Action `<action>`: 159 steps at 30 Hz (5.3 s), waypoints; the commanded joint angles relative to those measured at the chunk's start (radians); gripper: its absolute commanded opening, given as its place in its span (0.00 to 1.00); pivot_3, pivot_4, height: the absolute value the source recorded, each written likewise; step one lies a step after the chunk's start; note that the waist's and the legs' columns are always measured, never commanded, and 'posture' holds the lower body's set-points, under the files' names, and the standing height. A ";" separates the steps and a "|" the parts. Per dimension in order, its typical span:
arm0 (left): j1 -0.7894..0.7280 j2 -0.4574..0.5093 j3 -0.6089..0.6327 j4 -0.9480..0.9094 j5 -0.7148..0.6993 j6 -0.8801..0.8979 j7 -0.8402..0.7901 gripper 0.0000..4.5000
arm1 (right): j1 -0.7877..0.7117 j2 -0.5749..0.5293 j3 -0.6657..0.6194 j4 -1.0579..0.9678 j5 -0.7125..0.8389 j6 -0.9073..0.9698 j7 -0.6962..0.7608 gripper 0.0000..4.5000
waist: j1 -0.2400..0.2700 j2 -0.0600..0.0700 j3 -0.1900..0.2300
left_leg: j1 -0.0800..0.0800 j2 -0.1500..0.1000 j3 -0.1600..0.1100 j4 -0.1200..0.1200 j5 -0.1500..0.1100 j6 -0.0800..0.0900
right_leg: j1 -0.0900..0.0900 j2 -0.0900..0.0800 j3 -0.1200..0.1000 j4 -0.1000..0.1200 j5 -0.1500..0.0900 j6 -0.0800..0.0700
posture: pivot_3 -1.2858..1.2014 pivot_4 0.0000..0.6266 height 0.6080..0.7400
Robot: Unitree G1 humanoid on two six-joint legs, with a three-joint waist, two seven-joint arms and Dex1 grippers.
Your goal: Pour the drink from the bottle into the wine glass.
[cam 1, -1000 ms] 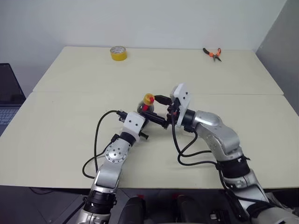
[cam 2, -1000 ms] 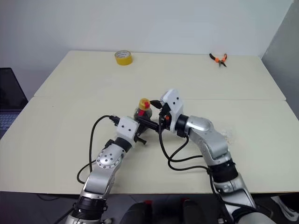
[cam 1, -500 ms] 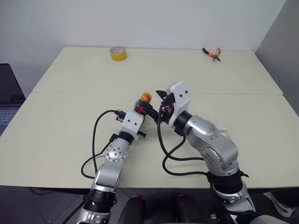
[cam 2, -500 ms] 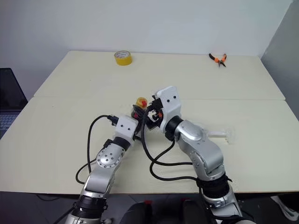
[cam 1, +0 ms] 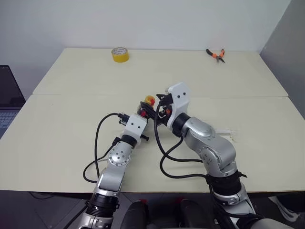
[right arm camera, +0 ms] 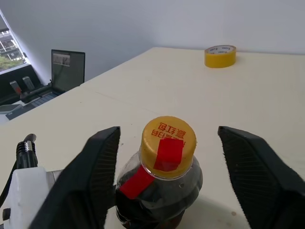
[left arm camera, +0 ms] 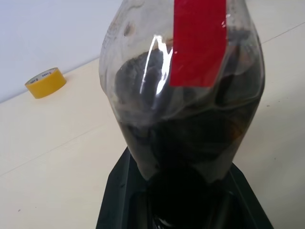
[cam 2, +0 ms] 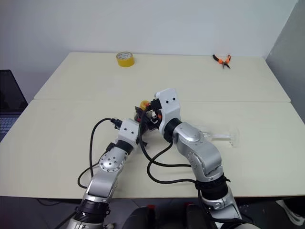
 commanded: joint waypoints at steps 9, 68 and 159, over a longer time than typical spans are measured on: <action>-0.020 -0.003 0.000 -0.040 0.009 -0.037 0.014 0.15 | -0.022 0.003 -0.017 -0.010 0.003 -0.013 0.004 0.27 | 0.000 0.000 0.000 | 0.000 0.000 0.000 0.000 0.000 0.000 | 0.000 0.000 0.000 0.000 0.000 0.000 | 0.52 0.24 1.00; -0.024 -0.030 0.016 -0.070 -0.026 -0.031 0.019 0.14 | -0.038 -0.073 -0.018 0.077 -0.152 -0.245 0.057 1.00 | 0.001 0.000 0.000 | 0.000 0.000 0.000 0.000 0.000 0.000 | 0.000 0.000 0.000 0.000 0.000 0.000 | 0.52 0.24 1.00; -0.035 -0.032 0.017 -0.053 -0.032 -0.034 0.019 0.14 | -0.065 -0.074 -0.025 0.029 -0.084 -0.136 0.064 1.00 | -0.001 0.000 0.000 | 0.000 0.000 0.000 0.000 0.000 0.000 | 0.000 0.000 0.000 0.000 0.000 0.000 | 0.52 0.24 1.00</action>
